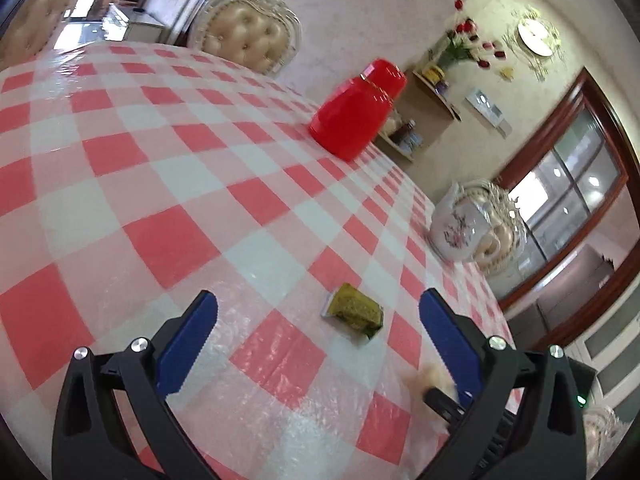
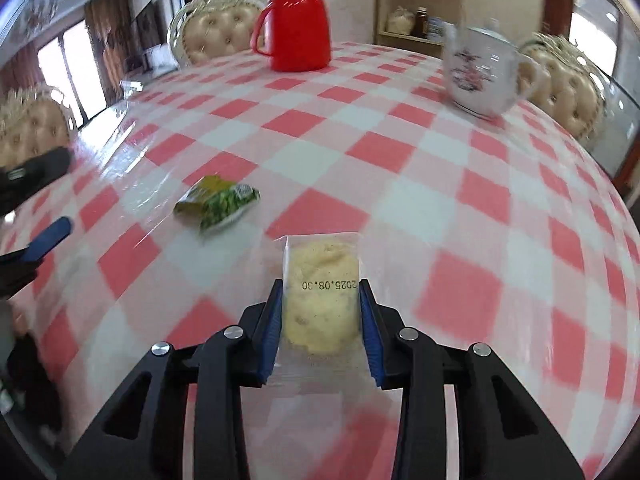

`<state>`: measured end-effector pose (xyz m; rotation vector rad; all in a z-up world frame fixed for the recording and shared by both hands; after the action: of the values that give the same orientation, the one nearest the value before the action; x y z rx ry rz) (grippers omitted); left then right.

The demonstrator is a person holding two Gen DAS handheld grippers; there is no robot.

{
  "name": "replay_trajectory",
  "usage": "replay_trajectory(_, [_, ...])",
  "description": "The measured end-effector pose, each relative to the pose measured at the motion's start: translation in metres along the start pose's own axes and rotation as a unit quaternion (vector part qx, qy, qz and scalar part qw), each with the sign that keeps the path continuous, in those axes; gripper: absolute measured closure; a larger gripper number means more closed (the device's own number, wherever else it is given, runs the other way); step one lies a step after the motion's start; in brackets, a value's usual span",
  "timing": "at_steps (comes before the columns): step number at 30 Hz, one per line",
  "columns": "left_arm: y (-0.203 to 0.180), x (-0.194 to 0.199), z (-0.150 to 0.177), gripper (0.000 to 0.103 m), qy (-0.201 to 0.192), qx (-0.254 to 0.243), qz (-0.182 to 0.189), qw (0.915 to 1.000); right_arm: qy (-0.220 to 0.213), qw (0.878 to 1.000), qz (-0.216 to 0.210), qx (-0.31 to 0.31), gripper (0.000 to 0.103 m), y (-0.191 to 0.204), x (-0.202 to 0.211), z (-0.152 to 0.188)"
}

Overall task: Organize snacks
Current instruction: 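Grasp the green-and-yellow packet with the left gripper while the right gripper grasps the round biscuit packet, then lift both held packets and carry them over the clear box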

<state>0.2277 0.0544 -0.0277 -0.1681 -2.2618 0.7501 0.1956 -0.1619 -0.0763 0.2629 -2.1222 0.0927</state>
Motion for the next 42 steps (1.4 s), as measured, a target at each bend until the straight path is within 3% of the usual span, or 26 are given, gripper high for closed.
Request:
replay_trajectory(2, [-0.005, -0.008, 0.006, 0.002, 0.013, -0.018, -0.014, 0.9997, -0.014, 0.999, -0.020, -0.028, 0.067, -0.005, 0.020, 0.018])
replay_trajectory(5, [-0.028, -0.028, 0.019, 0.002, 0.043, -0.086, -0.035, 0.9947, -0.032, 0.997, -0.039, -0.059, 0.067, -0.011, 0.039, 0.032])
replay_trajectory(7, [-0.043, -0.045, 0.023, 0.002, 0.056, -0.134, -0.063, 0.9874, -0.045, 0.995, -0.049, -0.076, 0.067, -0.014, 0.050, 0.034])
replay_trajectory(11, [-0.066, -0.090, 0.028, 0.002, 0.127, -0.210, -0.094, 0.9649, -0.063, 0.993, -0.056, -0.085, 0.067, -0.016, 0.063, 0.029])
replay_trajectory(14, [-0.063, -0.109, 0.025, 0.003, 0.150, -0.238, -0.119, 0.9522, -0.059, 0.993, -0.054, -0.085, 0.067, -0.016, 0.063, 0.029])
replay_trajectory(15, [-0.061, -0.112, 0.026, 0.015, 0.156, -0.240, -0.119, 0.9508, -0.059, 0.993, -0.056, -0.083, 0.067, -0.015, 0.063, 0.029])
replay_trajectory(16, [-0.057, -0.114, 0.026, 0.019, 0.157, -0.248, -0.126, 0.9476, -0.060, 0.993, -0.057, -0.081, 0.067, -0.014, 0.064, 0.028])
replay_trajectory(18, [-0.053, -0.111, 0.025, 0.054, 0.148, -0.267, -0.148, 0.9406, -0.064, 0.993, -0.061, -0.079, 0.067, -0.012, 0.067, 0.028])
replay_trajectory(19, [-0.054, -0.111, 0.025, 0.054, 0.147, -0.273, -0.146, 0.9394, -0.065, 0.993, -0.063, -0.079, 0.067, -0.012, 0.068, 0.028])
replay_trajectory(22, [-0.057, -0.107, 0.027, 0.058, 0.141, -0.271, -0.130, 0.9432, -0.065, 0.992, -0.060, -0.084, 0.067, -0.014, 0.066, 0.029])
replay_trajectory(28, [-0.073, -0.083, 0.042, 0.059, 0.111, -0.293, -0.125, 0.9416, -0.057, 0.991, -0.052, -0.109, 0.067, -0.026, 0.053, 0.032])
replay_trajectory(33, [-0.076, -0.057, 0.055, 0.059, 0.100, -0.267, -0.107, 0.9525, -0.061, 0.988, -0.057, -0.130, 0.067, -0.036, 0.049, 0.031])
replay_trajectory(42, [-0.074, 0.010, 0.090, 0.059, 0.085, -0.246, -0.074, 0.9628, -0.044, 0.981, -0.098, -0.160, 0.067, -0.033, 0.042, 0.042])
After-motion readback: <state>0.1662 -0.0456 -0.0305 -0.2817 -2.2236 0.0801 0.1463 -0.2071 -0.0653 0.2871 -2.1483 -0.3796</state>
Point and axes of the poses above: each gripper's, at about its wrist camera, not at the fingertips, and x roughly against the way its jaws point, y to its left, z to its underside, the point moved 10 cm from there along -x, roughly the way its jaws point, and after that the axes turned 8 degrees about y, right-handed, at the moved point
